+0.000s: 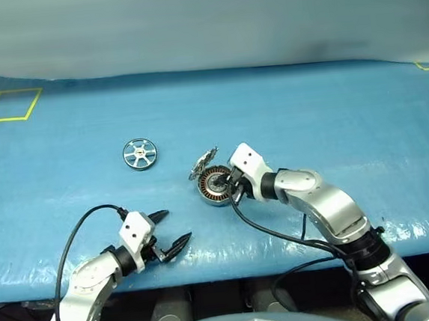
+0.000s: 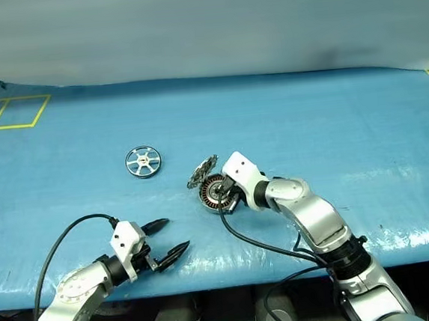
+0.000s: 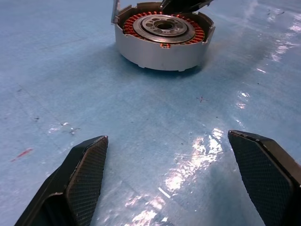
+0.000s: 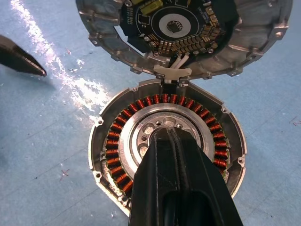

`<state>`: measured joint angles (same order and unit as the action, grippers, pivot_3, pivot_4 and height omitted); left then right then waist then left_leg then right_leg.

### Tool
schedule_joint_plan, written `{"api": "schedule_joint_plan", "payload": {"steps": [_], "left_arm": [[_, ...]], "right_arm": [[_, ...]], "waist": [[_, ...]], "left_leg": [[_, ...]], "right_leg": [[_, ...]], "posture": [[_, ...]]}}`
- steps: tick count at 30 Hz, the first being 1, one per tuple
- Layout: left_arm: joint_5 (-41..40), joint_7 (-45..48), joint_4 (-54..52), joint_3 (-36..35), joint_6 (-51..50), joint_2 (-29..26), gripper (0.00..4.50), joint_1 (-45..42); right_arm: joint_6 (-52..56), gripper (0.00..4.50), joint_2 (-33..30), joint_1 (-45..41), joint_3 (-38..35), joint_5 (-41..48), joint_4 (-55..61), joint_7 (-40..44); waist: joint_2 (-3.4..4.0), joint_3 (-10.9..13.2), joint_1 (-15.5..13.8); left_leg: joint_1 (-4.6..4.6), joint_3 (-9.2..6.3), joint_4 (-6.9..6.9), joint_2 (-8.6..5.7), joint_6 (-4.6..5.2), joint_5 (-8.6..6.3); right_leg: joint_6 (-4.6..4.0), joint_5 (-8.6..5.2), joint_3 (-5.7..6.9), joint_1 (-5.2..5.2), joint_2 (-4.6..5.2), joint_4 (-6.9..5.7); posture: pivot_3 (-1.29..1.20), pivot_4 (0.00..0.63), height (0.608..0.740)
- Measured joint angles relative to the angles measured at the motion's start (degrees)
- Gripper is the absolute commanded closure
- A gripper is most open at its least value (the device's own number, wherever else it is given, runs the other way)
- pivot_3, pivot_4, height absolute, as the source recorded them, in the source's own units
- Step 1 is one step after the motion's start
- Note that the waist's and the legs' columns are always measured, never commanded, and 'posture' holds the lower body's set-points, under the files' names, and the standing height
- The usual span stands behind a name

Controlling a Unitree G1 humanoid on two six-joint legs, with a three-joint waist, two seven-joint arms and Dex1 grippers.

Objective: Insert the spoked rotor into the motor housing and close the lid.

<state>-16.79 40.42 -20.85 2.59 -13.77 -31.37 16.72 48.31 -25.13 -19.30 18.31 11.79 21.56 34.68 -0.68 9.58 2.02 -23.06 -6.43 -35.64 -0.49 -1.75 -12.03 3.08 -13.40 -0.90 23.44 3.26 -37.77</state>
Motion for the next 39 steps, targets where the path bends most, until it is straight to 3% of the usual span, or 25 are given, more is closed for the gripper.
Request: {"api": "schedule_joint_plan", "payload": {"steps": [6,14,19,28,39], "left_arm": [[-0.2,0.0,-3.3,-5.5,-5.9,-7.2,0.0,-4.5],[-1.0,3.3,-0.6,-8.4,-6.8,-11.3,0.0,-13.1],[1.5,8.4,8.1,-7.1,-5.9,-16.5,0.0,-21.0],[11.3,15.8,25.5,0.7,4.4,-20.7,0.0,-38.0],[21.1,26.3,51.4,9.9,18.3,-19.7,0.0,-59.2]], "right_arm": [[1.1,4.46,-2.1,3.8,-1.4,1.4,6.9,0.0],[1.1,4.46,-2.6,7.1,-1.9,2.4,9.7,-1.5],[1.1,4.46,-2.4,7.6,-1.9,2.6,10.5,-2.5],[1.1,4.46,-1.9,8.8,-0.7,2.6,10.8,-3.9],[1.0,4.46,0.0,10.2,0.3,2.6,11.2,-6.4]], "waist": [[-0.01,0.0,0.0],[-0.01,0.0,0.1],[-0.05,0.0,0.0],[-0.17,0.1,0.1],[-0.2,0.2,0.2]], "left_leg": [[0.01,0.0,-0.05,0.0,0.0,0.0],[0.0,0.03,0.03,0.01,0.0,0.0],[0.0,-0.02,-0.04,0.03,0.0,0.0],[-0.05,-0.01,0.05,0.03,0.0,0.0],[-0.12,-0.02,-0.01,0.02,0.01,0.01]], "right_leg": [[0.0,-0.01,0.01,-0.02,-0.01,-0.01],[0.03,0.01,-0.02,0.03,-0.03,0.0],[0.0,0.0,0.0,-0.01,-0.1,-0.02],[0.31,0.18,0.0,0.09,-0.1,-0.01],[0.38,0.21,0.0,0.1,-0.13,-0.02]], "posture": [[0.0,0.15,0.74],[0.0,0.15,0.74],[0.0,0.15,0.74],[0.0,0.15,0.74],[0.0,0.15,0.74]]}}
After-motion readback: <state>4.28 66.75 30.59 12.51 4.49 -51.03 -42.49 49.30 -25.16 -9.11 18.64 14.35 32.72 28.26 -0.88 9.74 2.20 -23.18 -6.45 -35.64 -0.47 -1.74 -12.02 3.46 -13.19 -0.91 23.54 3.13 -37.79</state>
